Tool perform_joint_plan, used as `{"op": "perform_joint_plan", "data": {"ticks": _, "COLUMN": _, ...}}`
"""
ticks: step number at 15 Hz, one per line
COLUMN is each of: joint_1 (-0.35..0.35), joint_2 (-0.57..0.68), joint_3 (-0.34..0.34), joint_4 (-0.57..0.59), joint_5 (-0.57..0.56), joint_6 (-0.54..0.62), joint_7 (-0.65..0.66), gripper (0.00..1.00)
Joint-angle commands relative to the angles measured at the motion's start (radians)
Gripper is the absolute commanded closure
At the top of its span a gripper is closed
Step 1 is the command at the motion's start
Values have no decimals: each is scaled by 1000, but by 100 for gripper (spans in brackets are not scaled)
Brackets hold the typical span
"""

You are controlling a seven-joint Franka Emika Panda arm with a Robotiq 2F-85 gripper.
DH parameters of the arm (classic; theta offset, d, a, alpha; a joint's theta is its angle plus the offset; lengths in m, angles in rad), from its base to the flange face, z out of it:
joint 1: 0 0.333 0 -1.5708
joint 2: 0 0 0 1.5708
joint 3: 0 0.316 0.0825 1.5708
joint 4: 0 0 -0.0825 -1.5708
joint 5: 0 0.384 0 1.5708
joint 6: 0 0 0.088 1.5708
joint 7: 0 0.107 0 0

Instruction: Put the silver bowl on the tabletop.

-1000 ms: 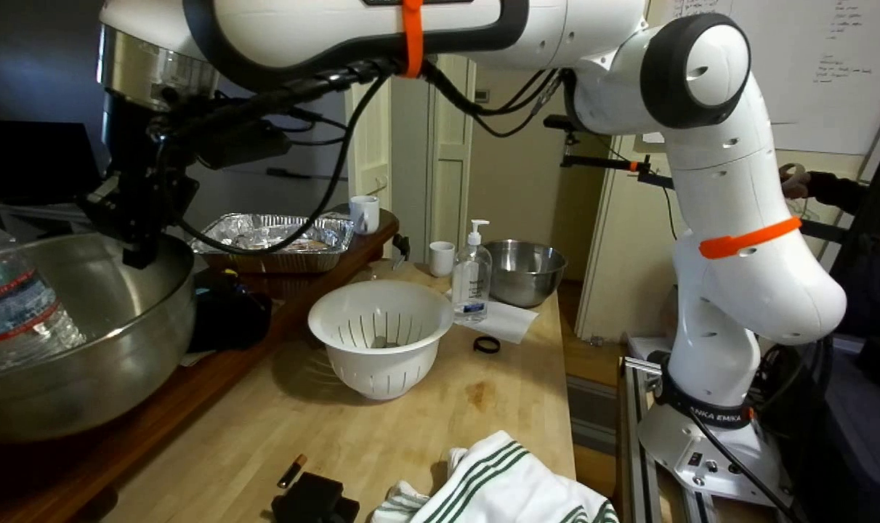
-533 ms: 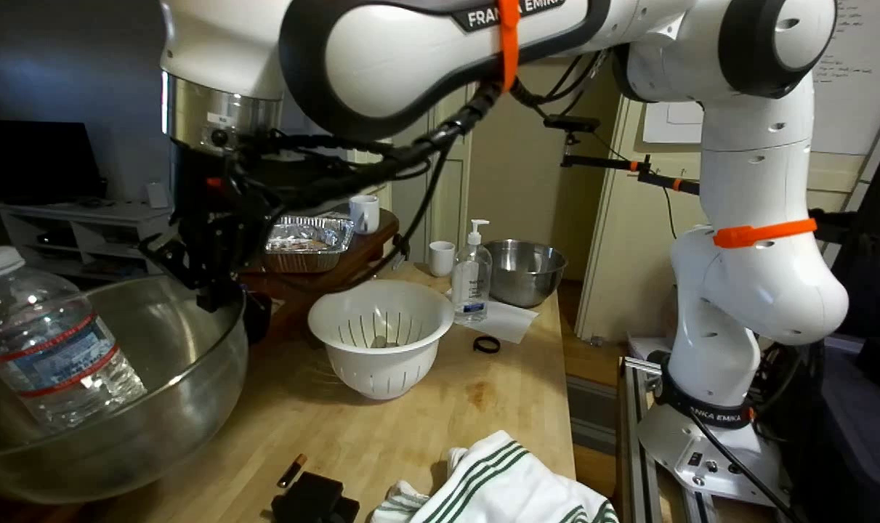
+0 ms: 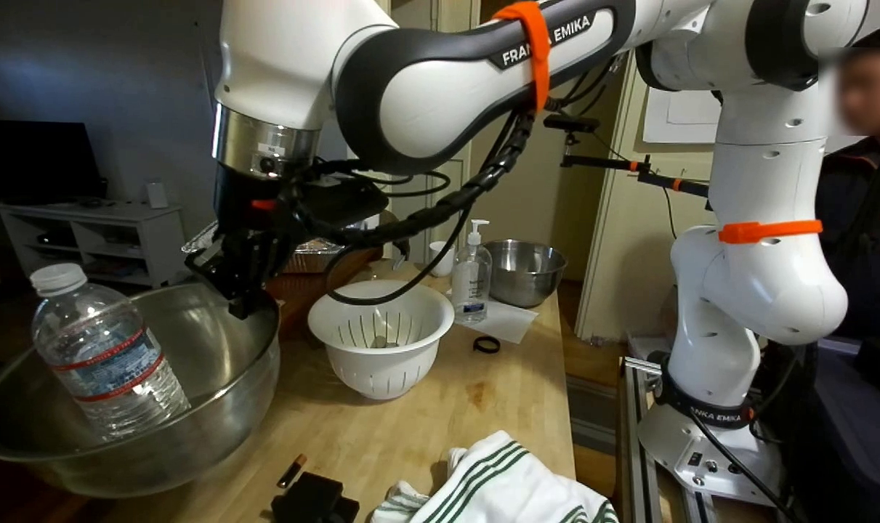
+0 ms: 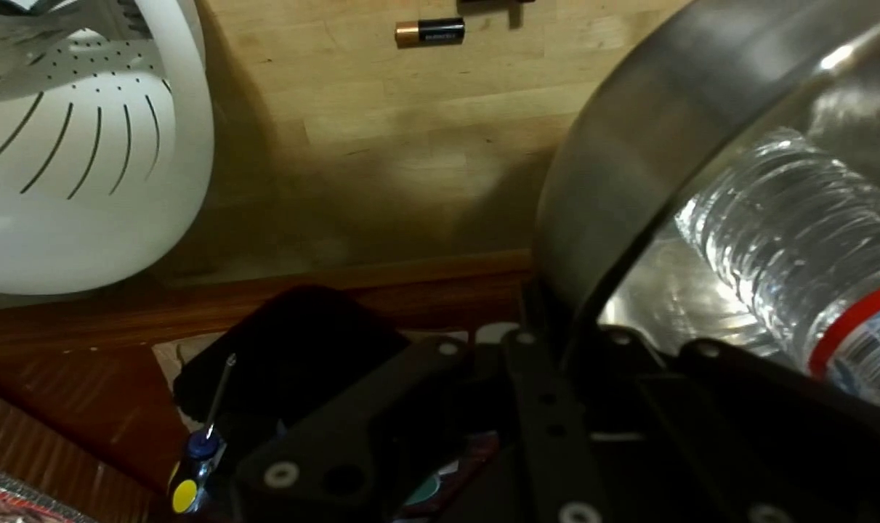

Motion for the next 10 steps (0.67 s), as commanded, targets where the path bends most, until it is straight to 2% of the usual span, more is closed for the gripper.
{"op": "perform_joint_plan", "data": {"ticks": 1, "joint_1": 2, "joint_2": -6, "joint_3": -1, "joint_4": -20, "joint_5": 16, "joint_6": 21, "joint_7": -12, "gripper": 98}}
{"op": "perform_joint_plan", "data": {"ticks": 3, "joint_1": -3, "joint_2": -26, "joint_3": 3, "joint_4": -70, "joint_5": 46, "joint_6": 35, "joint_7": -36, "gripper": 98}}
{"op": "perform_joint_plan", "data": {"ticks": 8, "joint_1": -24, "joint_2": -192, "joint_3": 19, "joint_4": -356, "joint_5": 192, "joint_6": 155, "joint_7": -169, "gripper": 98}}
{"op": "perform_joint_plan", "data": {"ticks": 10, "joint_1": -21, "joint_2": -269, "joint_3": 19, "joint_4": -467, "joint_5": 192, "joint_6": 167, "joint_7": -150, "gripper": 98}}
